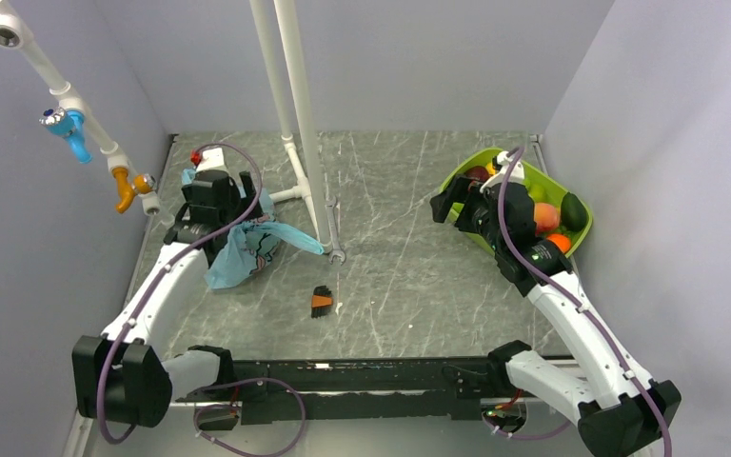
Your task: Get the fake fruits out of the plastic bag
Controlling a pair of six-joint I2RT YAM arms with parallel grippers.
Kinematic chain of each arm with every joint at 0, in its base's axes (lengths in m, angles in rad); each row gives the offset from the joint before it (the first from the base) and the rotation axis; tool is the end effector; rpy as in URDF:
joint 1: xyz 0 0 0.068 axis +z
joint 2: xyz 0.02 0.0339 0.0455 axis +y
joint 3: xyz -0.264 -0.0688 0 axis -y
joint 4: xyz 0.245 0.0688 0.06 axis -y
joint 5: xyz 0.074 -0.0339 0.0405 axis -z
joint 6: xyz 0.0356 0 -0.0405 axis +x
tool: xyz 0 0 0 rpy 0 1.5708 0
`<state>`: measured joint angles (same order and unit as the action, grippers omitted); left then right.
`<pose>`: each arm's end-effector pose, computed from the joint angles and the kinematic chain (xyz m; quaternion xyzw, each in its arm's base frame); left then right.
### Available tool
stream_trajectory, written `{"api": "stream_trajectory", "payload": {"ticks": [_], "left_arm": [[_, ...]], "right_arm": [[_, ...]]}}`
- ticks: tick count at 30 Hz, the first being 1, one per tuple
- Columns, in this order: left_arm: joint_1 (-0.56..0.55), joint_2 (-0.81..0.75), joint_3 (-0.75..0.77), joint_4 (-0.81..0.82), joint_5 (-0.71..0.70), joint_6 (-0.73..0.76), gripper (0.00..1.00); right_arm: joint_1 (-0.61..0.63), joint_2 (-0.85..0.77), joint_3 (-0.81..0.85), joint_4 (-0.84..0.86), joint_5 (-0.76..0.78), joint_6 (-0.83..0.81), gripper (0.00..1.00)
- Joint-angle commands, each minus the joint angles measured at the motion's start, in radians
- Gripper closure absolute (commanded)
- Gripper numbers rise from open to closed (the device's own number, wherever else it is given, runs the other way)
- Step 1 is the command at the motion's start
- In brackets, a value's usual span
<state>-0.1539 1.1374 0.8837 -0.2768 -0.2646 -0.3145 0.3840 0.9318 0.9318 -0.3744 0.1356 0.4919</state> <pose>0.2532 -0.0299 0.2949 -0.1343 0.8521 -0.0030 0.5058 0.1958 0.0739 0.3454 0.0826 0.8212 0.1876 0.5326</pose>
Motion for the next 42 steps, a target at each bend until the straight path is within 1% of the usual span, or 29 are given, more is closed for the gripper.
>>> {"api": "stream_trajectory", "payload": {"ticks": [1, 4, 7, 9, 11, 15, 16, 17, 18, 20, 21, 24, 27, 29, 31, 33, 34, 36, 40, 42], "left_arm": [[0.005, 0.052, 0.075, -0.071, -0.08, -0.037, 0.06], [0.006, 0.087, 0.083, -0.104, -0.095, -0.07, 0.13], [0.007, 0.13, 0.089, -0.107, -0.037, -0.069, 0.15], [0.013, 0.167, 0.101, -0.102, 0.004, -0.056, 0.21], [0.03, 0.192, 0.104, -0.078, 0.056, -0.027, 0.32], [0.064, 0.23, 0.144, -0.084, 0.184, 0.025, 0.6], [0.066, 0.236, 0.156, -0.095, 0.218, 0.043, 0.68], [0.065, 0.24, 0.165, -0.102, 0.256, 0.06, 0.79], [0.065, 0.243, 0.17, -0.106, 0.294, 0.077, 0.85], [0.065, 0.25, 0.184, -0.11, 0.386, 0.098, 0.93], [0.065, 0.253, 0.197, -0.118, 0.417, 0.104, 0.96], [0.065, 0.253, 0.215, -0.135, 0.487, 0.121, 0.98], [0.065, 0.23, 0.212, -0.132, 0.511, 0.138, 0.98], [0.065, 0.209, 0.218, -0.15, 0.518, 0.165, 0.99], [0.041, 0.188, 0.226, -0.202, 0.492, 0.216, 0.99], [-0.02, 0.192, 0.261, -0.317, 0.414, 0.288, 1.0], [-0.03, 0.196, 0.267, -0.376, 0.423, 0.294, 1.0], [-0.032, 0.171, 0.232, -0.427, 0.494, 0.288, 1.0], [-0.033, 0.043, 0.111, -0.423, 0.579, 0.271, 1.0], [-0.033, -0.014, 0.071, -0.399, 0.628, 0.257, 0.97]], "right_arm": [[-0.002, -0.002, -0.008, 0.019, -0.042, 0.02, 0.0], [-0.002, 0.004, -0.011, 0.023, -0.049, 0.023, 0.0], [-0.002, 0.019, -0.008, 0.023, -0.058, 0.029, 0.0], [-0.003, 0.027, -0.012, 0.027, -0.07, 0.036, 0.0], [-0.003, 0.04, -0.014, 0.03, -0.082, 0.041, 0.0], [-0.003, 0.075, -0.018, 0.039, -0.111, 0.044, 0.0], [-0.002, 0.086, -0.018, 0.041, -0.126, 0.039, 0.0], [-0.003, 0.104, -0.014, 0.041, -0.159, 0.035, 0.0], [-0.002, 0.117, -0.006, 0.037, -0.183, 0.028, 0.0], [-0.003, 0.146, 0.008, 0.043, -0.244, 0.001, 0.0], [-0.002, 0.16, 0.011, 0.048, -0.271, -0.008, 0.0], [-0.001, 0.186, 0.005, 0.073, -0.354, -0.013, 0.0], [0.013, 0.201, -0.014, 0.117, -0.437, -0.034, 0.0], [0.047, 0.206, -0.037, 0.158, -0.466, -0.05, 0.0], [0.095, 0.208, -0.054, 0.183, -0.471, -0.056, 0.0], [0.136, 0.214, -0.057, 0.178, -0.463, -0.074, 0.0], [0.157, 0.219, -0.055, 0.164, -0.446, -0.086, 0.0], [0.177, 0.218, -0.059, 0.143, -0.408, -0.106, 0.0], [0.209, 0.205, -0.091, 0.175, -0.426, -0.133, 0.0], [0.249, 0.205, -0.099, 0.208, -0.415, -0.153, 0.0]]}}
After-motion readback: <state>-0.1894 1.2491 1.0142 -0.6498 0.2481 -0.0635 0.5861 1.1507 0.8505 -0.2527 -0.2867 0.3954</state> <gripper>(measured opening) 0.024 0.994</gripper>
